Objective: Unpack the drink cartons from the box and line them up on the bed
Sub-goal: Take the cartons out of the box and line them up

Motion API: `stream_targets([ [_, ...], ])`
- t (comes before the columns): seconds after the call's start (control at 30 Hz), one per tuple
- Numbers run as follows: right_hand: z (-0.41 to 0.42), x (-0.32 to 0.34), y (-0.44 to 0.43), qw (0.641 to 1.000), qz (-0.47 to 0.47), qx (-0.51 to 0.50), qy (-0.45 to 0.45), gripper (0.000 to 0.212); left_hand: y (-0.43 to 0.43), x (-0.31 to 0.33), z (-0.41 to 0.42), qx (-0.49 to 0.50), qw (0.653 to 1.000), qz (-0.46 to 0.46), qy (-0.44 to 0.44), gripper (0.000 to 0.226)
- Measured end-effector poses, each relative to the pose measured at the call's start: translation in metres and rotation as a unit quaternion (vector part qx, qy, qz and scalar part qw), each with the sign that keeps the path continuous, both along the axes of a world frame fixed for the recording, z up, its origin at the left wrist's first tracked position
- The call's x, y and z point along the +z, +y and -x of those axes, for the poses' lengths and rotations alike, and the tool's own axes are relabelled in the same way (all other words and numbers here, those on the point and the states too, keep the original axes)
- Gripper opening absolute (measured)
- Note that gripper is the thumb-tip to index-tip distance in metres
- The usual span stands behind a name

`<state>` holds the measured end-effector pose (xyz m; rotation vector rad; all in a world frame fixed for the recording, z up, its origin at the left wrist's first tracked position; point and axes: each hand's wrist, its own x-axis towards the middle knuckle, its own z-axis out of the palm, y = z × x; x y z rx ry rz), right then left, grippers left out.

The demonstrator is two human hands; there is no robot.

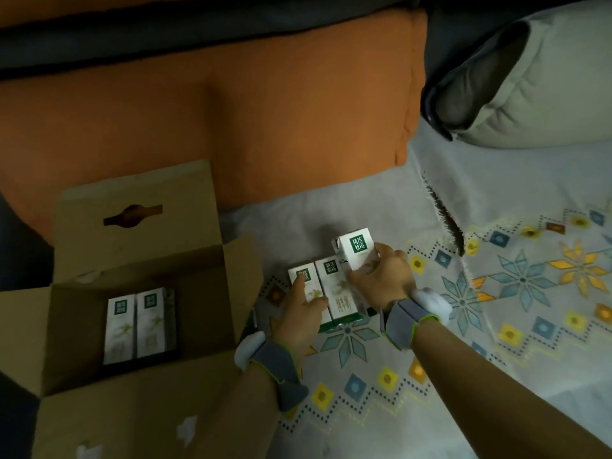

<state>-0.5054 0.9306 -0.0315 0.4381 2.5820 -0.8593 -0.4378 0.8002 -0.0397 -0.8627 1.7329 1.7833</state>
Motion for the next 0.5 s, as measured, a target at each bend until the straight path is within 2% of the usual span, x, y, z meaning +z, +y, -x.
stream_targets([
  [0.23,0.009,-0.041,0.009,0.997,-0.033,-0.012,-0.073,0.042,-0.003,-0.045,-0.007,0.008,0.998,0.018,-0.059,0.063],
  [0.33,0.008,-0.052,0.01,0.995,-0.035,-0.023,-0.087,0.047,-0.003,-0.046,-0.004,0.019,0.998,0.014,-0.057,0.064],
  [0.5,0.003,-0.06,0.007,0.992,-0.049,0.024,-0.111,0.036,-0.005,-0.032,-0.003,0.015,0.999,0.02,-0.048,0.066],
])
